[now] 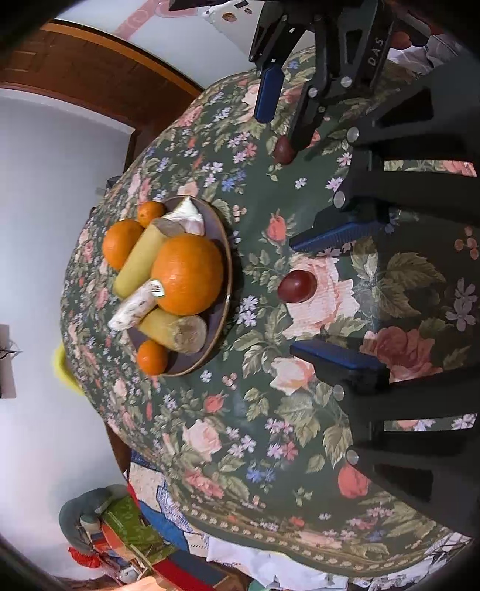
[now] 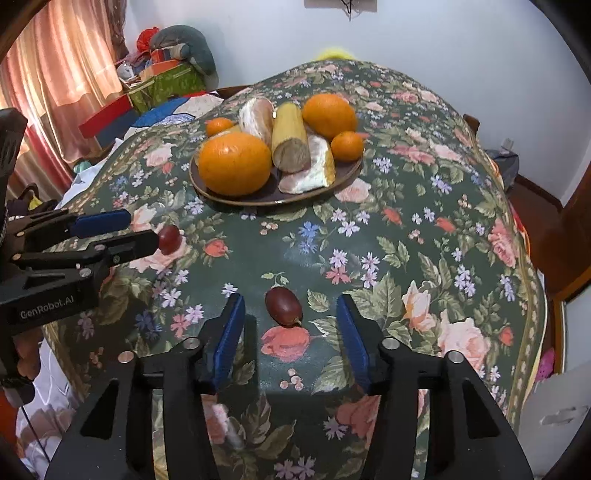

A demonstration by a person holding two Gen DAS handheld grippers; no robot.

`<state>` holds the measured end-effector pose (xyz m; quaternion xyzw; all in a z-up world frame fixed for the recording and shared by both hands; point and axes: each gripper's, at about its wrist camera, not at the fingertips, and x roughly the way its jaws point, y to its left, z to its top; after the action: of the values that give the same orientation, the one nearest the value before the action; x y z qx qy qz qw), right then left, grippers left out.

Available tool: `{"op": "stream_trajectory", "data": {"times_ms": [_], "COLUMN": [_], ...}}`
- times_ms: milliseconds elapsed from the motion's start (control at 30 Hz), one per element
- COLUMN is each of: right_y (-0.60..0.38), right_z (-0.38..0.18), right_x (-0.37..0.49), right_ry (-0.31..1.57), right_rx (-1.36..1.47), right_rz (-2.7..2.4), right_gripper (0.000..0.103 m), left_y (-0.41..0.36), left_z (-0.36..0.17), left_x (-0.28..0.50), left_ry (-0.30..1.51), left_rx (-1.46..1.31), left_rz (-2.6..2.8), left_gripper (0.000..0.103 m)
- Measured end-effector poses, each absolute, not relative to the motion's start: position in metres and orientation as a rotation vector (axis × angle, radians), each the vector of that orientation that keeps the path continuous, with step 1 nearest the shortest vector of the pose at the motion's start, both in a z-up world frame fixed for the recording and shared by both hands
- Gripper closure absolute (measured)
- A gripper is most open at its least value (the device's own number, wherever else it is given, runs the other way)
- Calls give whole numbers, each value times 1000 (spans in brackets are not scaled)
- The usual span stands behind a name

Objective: Organize fruits
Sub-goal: 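Withdraw both tools and grasp a dark red date with each tool, then carry both dates onto the plate and open both tools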

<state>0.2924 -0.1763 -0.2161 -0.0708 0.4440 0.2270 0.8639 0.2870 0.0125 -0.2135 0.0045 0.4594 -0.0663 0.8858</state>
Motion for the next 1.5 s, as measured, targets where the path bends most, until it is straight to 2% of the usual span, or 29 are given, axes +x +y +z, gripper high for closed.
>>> {"op": "stream_trajectory", "data": {"times_ms": [233, 367, 467, 600, 1500], "right_y": [-177, -178, -176, -173, -173], "right_z": [-229, -229, -229, -228, -177], "right_x": [296, 296, 295, 295, 310], "right_ry": [949, 942, 938, 935, 782], "right_rx": [-146, -140, -132, -142, -121], "right_rz": [479, 490, 506, 508, 504], "right_gripper": [63, 74, 82, 85, 87], "left_y": [11, 9, 10, 12, 36], "left_z": [-229, -234, -235, -234, -182], "left_x": [297, 301, 303, 305, 309], "left_ry": [987, 986, 981, 982, 852], "left_rx": [-2, -3, -13, -23, -42], "left_rz": [-149, -147, -143, -155, -120], "left_gripper": [59, 62, 70, 84, 84]}}
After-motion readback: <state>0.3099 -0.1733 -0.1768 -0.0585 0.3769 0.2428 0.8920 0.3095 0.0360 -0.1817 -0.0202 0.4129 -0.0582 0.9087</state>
